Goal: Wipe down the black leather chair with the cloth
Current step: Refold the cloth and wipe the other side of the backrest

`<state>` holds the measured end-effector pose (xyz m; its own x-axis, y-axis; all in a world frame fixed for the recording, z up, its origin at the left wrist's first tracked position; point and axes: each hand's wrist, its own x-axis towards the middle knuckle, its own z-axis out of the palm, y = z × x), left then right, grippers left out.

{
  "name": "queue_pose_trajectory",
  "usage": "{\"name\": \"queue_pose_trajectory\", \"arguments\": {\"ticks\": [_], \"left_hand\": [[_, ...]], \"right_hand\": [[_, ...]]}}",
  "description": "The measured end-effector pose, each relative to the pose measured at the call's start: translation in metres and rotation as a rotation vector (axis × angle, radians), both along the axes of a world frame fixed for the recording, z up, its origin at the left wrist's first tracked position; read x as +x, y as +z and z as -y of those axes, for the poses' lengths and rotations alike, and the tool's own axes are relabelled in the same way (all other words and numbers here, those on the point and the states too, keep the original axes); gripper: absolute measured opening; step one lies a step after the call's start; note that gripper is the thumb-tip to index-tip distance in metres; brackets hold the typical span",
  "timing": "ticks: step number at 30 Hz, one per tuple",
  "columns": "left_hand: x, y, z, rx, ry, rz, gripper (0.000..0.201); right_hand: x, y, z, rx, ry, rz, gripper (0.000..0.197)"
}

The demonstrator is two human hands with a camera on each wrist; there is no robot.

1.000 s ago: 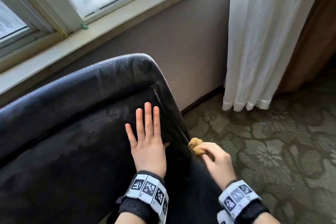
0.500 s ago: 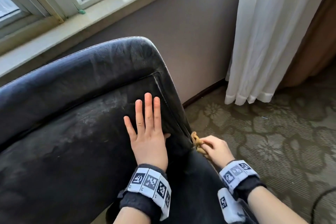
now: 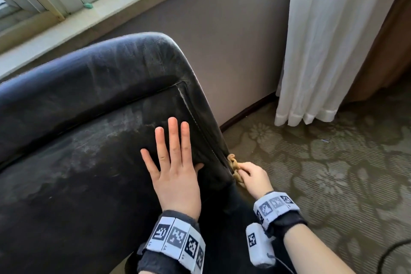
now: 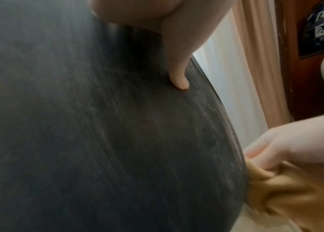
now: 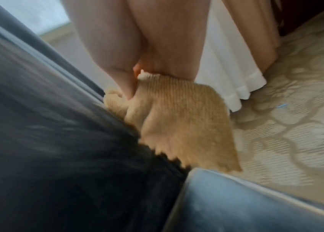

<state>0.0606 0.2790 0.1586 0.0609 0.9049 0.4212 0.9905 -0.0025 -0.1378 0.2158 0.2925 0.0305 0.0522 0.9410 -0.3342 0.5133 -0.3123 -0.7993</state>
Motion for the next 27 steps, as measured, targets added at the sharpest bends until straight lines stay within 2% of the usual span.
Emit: {"name": "queue_pose_trajectory", "arguments": {"ticks": [2, 4, 6, 7, 9, 11, 14, 17, 18, 21, 23, 27], "left_hand": [[-0.001, -0.003, 0.001, 0.011, -0.005, -0.015, 0.113], [-0.002, -0.003, 0.002, -0.001, 0.000, -0.017, 0.111], [-0.001, -0.001, 0.004, 0.000, -0.003, 0.000, 0.110], [0.000, 0.001, 0.005, -0.003, -0.008, 0.015, 0.110], [0.000, 0.004, 0.008, -0.019, -0.011, 0.029, 0.113], [0.000, 0.006, 0.010, -0.034, -0.014, 0.037, 0.115], [0.000, 0.008, 0.011, -0.060, -0.022, 0.062, 0.117], [0.001, 0.008, 0.012, -0.072, -0.017, 0.071, 0.119], [0.002, 0.007, 0.011, -0.066, -0.018, 0.076, 0.121], [0.007, 0.005, 0.012, -0.069, -0.011, 0.110, 0.129], [0.010, 0.003, 0.011, -0.065, 0.004, 0.131, 0.131], [0.013, 0.001, 0.005, -0.065, 0.034, 0.152, 0.129]], "right_hand": [[0.011, -0.002, 0.001, -0.089, 0.056, 0.060, 0.025], [0.018, 0.012, 0.001, 0.001, -0.085, -0.013, 0.023], [0.011, 0.040, 0.003, 0.258, -0.307, -0.172, 0.021], [0.001, 0.058, 0.004, 0.417, -0.349, -0.235, 0.023], [-0.024, 0.081, 0.010, 0.663, -0.303, -0.249, 0.027], [-0.045, 0.082, 0.017, 0.772, -0.289, -0.180, 0.027], [-0.046, 0.048, 0.031, 0.758, -0.333, -0.109, 0.024], [-0.024, 0.019, 0.052, 0.537, -0.366, -0.083, 0.022], [-0.017, 0.018, 0.058, 0.518, -0.409, -0.087, 0.023], [-0.014, 0.041, 0.062, 0.641, -0.458, -0.136, 0.027], [-0.027, 0.064, 0.050, 0.716, -0.365, -0.170, 0.032], [-0.036, 0.071, 0.014, 0.652, -0.228, -0.139, 0.032]]}}
